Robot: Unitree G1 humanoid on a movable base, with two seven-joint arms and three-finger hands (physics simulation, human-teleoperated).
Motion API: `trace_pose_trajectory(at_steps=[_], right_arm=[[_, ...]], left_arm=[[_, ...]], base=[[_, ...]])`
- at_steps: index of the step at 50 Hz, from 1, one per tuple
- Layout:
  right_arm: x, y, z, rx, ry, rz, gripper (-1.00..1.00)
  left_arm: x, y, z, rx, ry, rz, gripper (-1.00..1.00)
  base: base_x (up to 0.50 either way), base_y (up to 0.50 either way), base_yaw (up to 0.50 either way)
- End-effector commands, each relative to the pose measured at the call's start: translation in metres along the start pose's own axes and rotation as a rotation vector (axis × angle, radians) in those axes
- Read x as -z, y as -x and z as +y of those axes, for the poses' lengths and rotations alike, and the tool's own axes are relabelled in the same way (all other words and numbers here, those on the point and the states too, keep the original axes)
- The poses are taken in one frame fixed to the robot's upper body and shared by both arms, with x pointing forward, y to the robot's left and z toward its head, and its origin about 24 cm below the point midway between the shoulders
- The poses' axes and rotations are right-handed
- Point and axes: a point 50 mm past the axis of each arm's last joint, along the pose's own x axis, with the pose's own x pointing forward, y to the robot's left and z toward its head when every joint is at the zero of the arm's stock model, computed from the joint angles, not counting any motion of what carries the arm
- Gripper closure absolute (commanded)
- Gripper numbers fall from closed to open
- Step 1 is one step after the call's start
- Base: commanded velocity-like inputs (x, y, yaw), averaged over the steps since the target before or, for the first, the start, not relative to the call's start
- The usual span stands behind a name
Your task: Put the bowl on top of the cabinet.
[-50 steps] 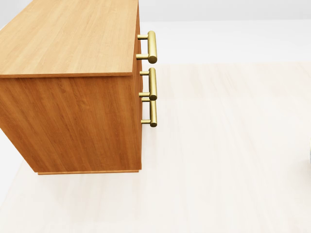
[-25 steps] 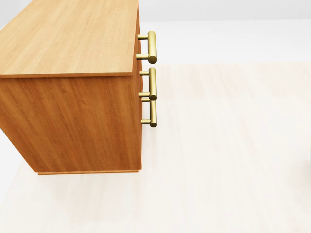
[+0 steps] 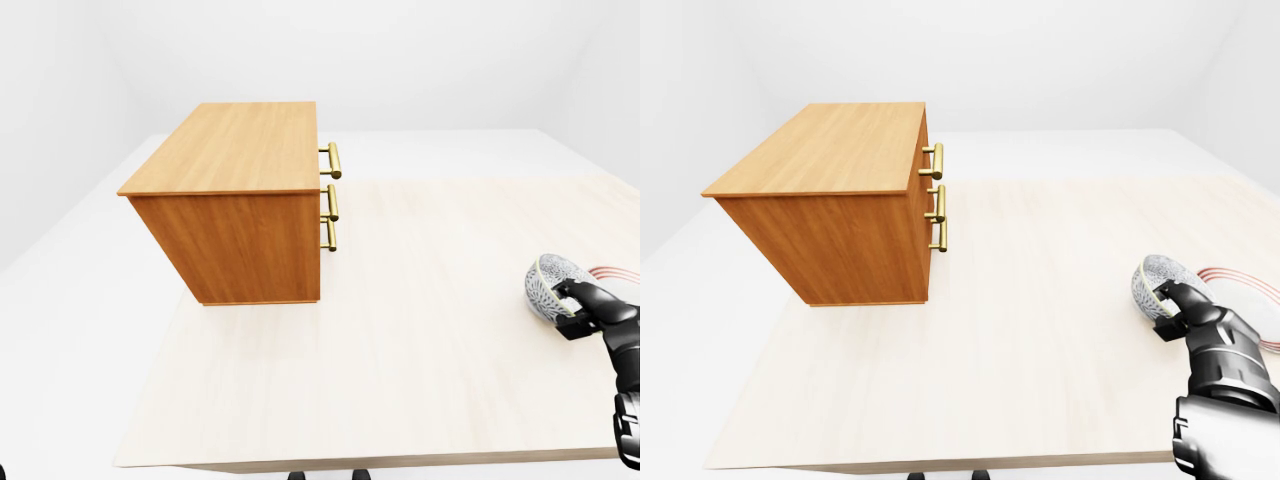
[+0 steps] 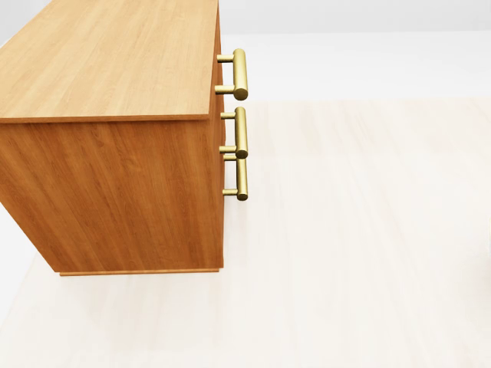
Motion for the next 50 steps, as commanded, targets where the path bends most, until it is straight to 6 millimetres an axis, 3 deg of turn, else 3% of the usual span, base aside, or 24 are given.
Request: trace_pose_trajectory(at_steps=[1,4,5,12,14,16,17,25,35,41,50], right_arm=[[-0.004,0.000,0.004,-0.046,-0.003,-0.014,1.00],[-0.019,0.004,-0.013,-0.013,0.007,-0.057,1.00],[-0.032,0.009,-0.027,0.024,0.031,-0.091,1.00],[-0.084,0.036,-0.079,0.131,0.106,-0.210,1.00],[-0.111,0.052,-0.100,0.169,0.145,-0.253,1.00],[-0.116,0.055,-0.105,0.181,0.161,-0.252,1.00],[-0.139,0.071,-0.119,0.217,0.221,-0.273,1.00],[-0.204,0.127,-0.157,0.371,0.319,-0.341,1.00],[-0.289,0.190,-0.150,0.502,0.473,-0.482,1.00],[-0.326,0.221,-0.134,0.588,0.547,-0.570,1.00],[-0.366,0.260,-0.110,0.789,0.677,-0.655,1.00]], left_arm=[[0.000,0.000,0.000,0.002,-0.001,0.001,-1.00],[0.001,0.000,-0.001,0.002,-0.002,0.001,-1.00],[0.000,0.000,-0.001,0.002,-0.001,0.000,-1.00],[-0.001,0.001,-0.001,0.004,0.003,-0.002,-1.00],[-0.001,0.001,-0.002,0.006,0.005,-0.003,-1.00],[-0.001,0.001,-0.002,0.005,0.005,-0.004,-1.00],[-0.001,0.001,-0.002,0.005,0.005,-0.004,-1.00],[-0.001,0.001,-0.001,0.002,0.004,-0.002,-1.00],[-0.002,0.000,0.000,0.001,0.007,-0.005,-1.00],[-0.002,0.000,0.000,-0.001,0.011,-0.005,-1.00],[0.000,0.001,0.000,0.000,0.008,0.005,-1.00]], base=[[0.00,0.00,0.00],[0.00,0.00,0.00],[0.00,0.00,0.00],[0.00,0.00,0.00],[0.00,0.00,0.00],[0.00,0.00,0.00],[0.00,0.00,0.00],[0.00,0.00,0.00],[0.00,0.00,0.00],[0.00,0.00,0.00],[0.00,0.00,0.00]])
